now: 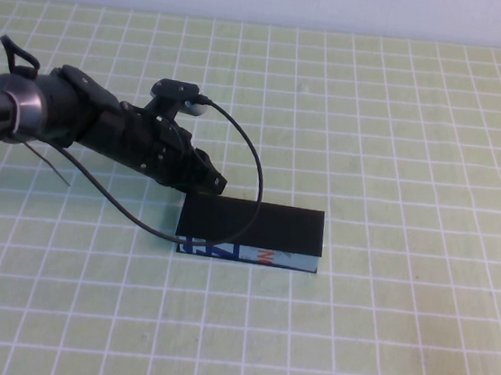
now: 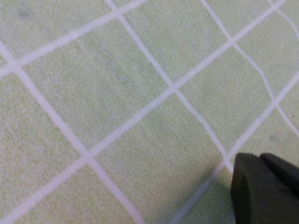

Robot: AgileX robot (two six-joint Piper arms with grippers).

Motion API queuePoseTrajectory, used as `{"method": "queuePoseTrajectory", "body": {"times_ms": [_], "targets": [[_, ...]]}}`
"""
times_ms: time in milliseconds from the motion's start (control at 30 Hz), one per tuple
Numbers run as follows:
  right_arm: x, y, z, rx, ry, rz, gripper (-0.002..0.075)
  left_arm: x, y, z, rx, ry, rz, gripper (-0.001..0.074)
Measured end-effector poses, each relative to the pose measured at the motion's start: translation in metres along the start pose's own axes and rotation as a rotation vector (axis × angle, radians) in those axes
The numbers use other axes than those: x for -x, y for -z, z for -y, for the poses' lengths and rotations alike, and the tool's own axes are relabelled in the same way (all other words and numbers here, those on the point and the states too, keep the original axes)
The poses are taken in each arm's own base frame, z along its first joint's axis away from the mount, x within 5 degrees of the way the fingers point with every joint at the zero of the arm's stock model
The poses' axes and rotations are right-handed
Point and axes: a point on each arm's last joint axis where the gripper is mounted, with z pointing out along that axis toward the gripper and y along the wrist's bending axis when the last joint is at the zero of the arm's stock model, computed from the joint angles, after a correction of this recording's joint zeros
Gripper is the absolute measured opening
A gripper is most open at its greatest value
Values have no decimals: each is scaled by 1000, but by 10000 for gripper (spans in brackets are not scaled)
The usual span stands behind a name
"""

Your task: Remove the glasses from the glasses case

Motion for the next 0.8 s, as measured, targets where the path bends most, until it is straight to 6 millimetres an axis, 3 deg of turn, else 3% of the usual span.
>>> {"method": "queuePoseTrajectory", "body": {"times_ms": [167, 400, 633, 800], "targets": [[-4, 0, -6, 28, -205, -88, -18, 0, 0, 0, -5, 0, -3, -4], [14, -15, -49, 95, -172, -495, -18, -1, 0, 2, -28, 0, -14, -4], [30, -58, -70, 90, 79, -852, -18, -1, 0, 3, -29, 0, -15, -4], [32, -102, -82, 180, 152, -1014, -18, -1, 0, 3, -29, 0, -15, -4]]}}
